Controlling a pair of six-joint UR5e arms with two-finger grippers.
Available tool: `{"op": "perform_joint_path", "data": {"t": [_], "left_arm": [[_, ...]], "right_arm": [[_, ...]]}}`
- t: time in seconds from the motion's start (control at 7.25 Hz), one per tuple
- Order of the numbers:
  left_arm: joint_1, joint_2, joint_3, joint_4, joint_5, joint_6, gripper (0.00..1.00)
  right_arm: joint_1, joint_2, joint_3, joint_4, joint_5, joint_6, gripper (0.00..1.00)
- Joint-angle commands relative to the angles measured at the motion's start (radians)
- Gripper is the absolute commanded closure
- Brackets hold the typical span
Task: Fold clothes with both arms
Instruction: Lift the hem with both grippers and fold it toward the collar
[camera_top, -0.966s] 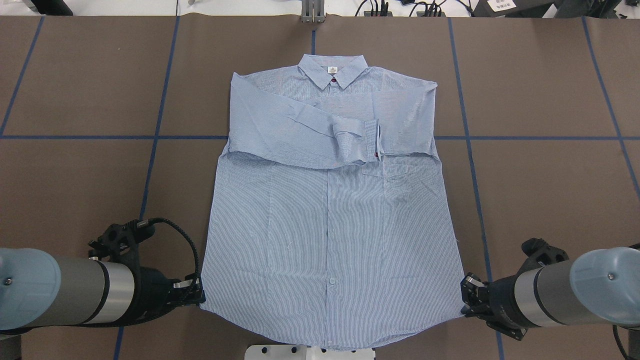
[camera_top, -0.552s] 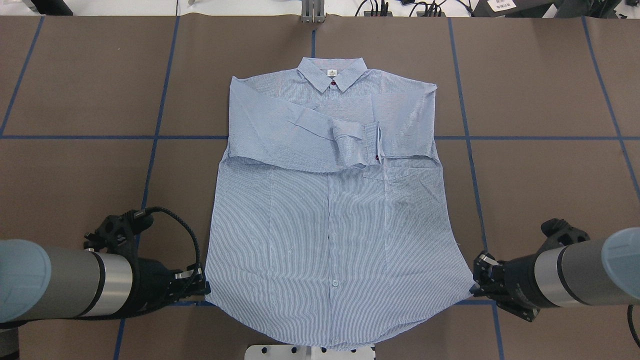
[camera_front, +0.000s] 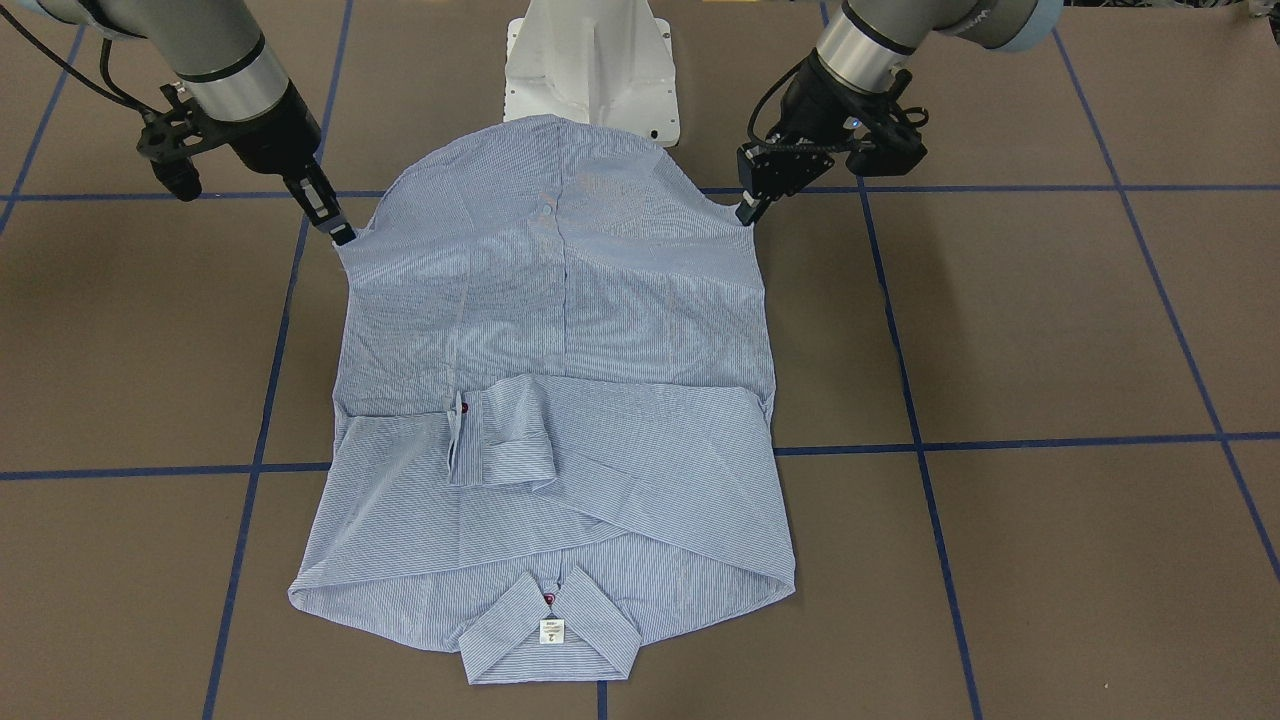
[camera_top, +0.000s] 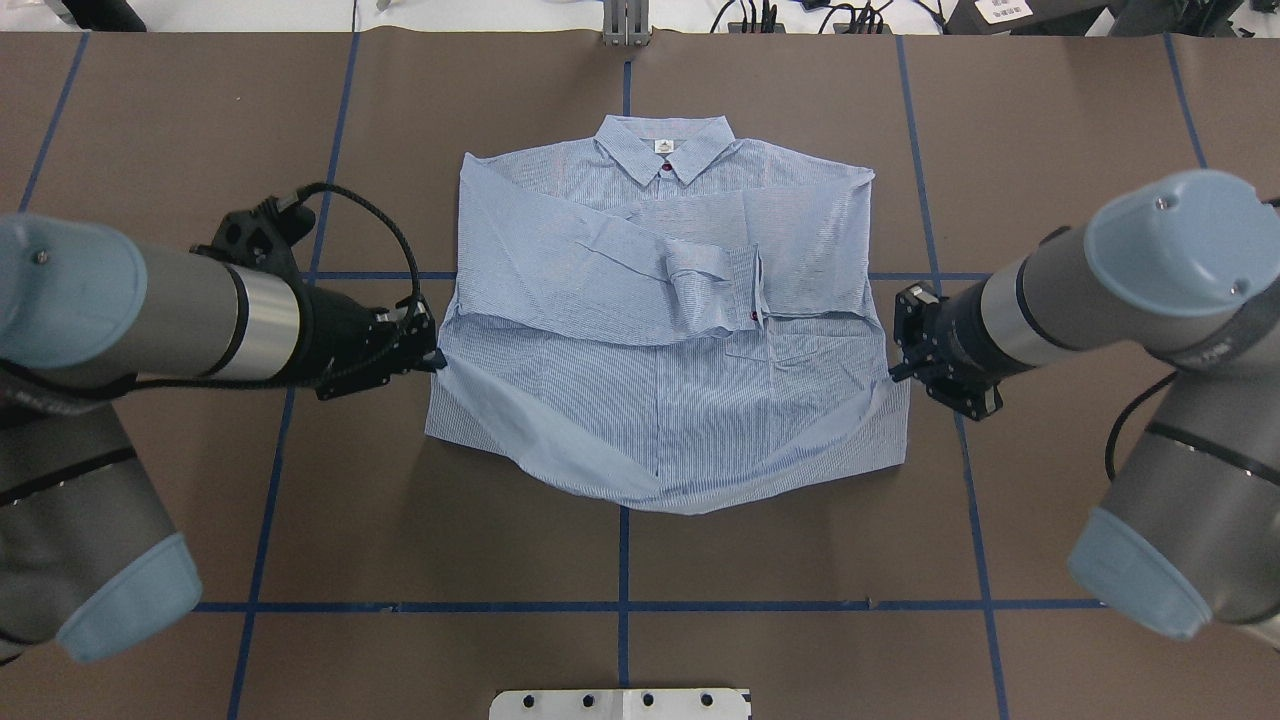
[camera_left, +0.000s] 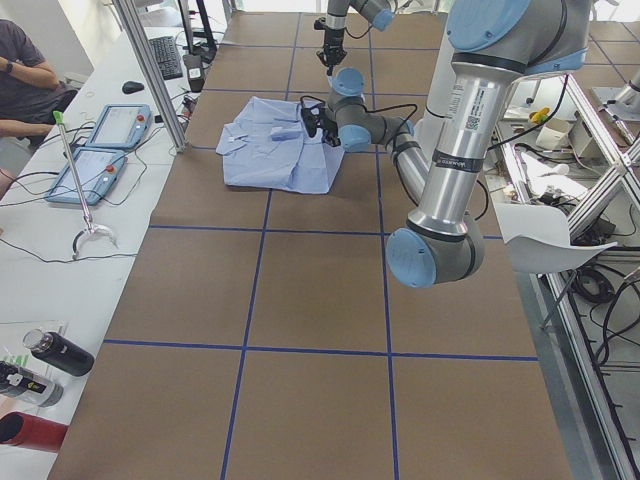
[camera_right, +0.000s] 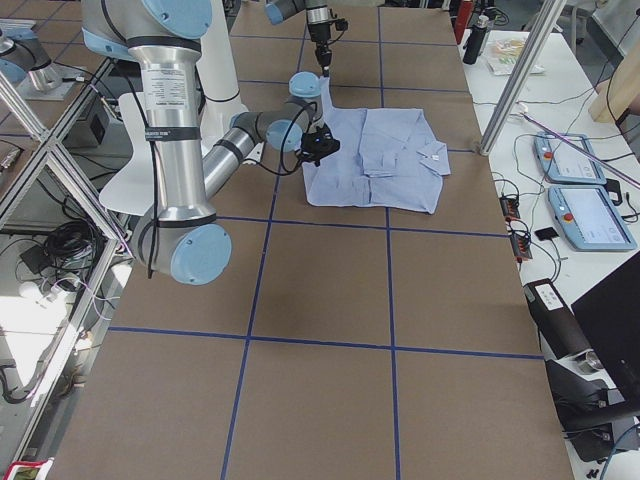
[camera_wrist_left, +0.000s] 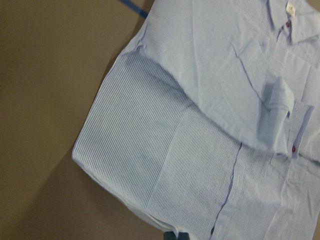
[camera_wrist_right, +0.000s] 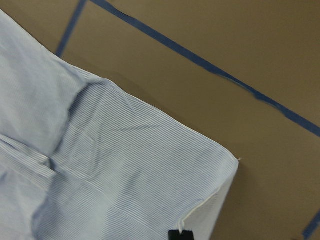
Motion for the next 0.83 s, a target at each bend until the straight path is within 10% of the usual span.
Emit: {"op": "perform_joint_path", "data": {"t": [0.0, 0.69], "left_arm": [[-0.139, -0.084, 0.121, -0.002, -0.031, 0.042, 1.0], [-0.215, -0.271, 0.482, -0.134, -0.023, 0.044, 1.0]], "right_arm": [[0.153, 0.126, -0.128, -0.041, 0.004, -0.017, 1.0], [0.221, 0.36, -0.569, 0.043, -0.056, -0.096, 1.0]]}}
